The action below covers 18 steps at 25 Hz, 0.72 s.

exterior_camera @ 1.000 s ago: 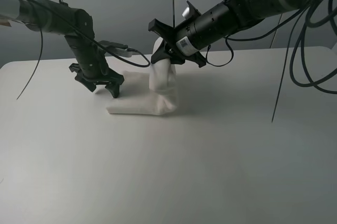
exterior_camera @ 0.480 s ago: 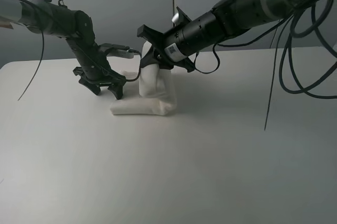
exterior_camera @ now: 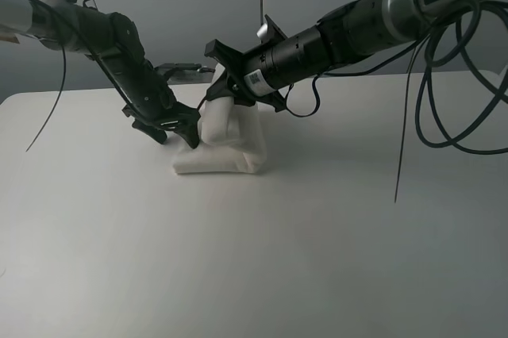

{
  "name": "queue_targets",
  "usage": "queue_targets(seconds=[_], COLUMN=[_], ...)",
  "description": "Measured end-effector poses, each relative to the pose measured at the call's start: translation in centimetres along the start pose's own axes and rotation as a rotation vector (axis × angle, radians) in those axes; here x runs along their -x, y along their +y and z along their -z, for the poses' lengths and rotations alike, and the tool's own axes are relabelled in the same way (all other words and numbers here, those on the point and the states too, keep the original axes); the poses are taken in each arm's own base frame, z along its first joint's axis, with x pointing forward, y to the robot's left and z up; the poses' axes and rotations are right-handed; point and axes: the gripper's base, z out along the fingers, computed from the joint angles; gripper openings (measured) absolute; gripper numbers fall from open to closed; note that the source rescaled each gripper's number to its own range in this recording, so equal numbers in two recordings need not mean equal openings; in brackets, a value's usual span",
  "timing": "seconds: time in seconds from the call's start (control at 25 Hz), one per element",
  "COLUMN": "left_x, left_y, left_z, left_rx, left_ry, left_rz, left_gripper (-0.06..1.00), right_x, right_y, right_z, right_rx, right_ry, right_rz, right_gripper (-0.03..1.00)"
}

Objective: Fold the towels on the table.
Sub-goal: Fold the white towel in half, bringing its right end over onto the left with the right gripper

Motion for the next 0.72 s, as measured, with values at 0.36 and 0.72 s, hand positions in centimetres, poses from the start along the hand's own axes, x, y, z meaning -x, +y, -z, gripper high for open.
queue_targets(seconds=[0.36, 0.72], left_x=[0.9, 1.7], left_y=[-0.7, -2.0], left_z=[2.5, 10.1], left_rx=[-0.021, 0.051], left_ry=[0.009, -0.03], left_rz=[-0.045, -0.12], left_gripper=[0.97, 0.97], right_x=[0.0, 0.0], right_y=[0.0, -0.1], right_z=[0.0, -0.1], right_rx=[-0.003, -0.019], right_ry=[-0.002, -0.005], right_rz=[0.005, 0.018], right_gripper=[0.04, 0.04])
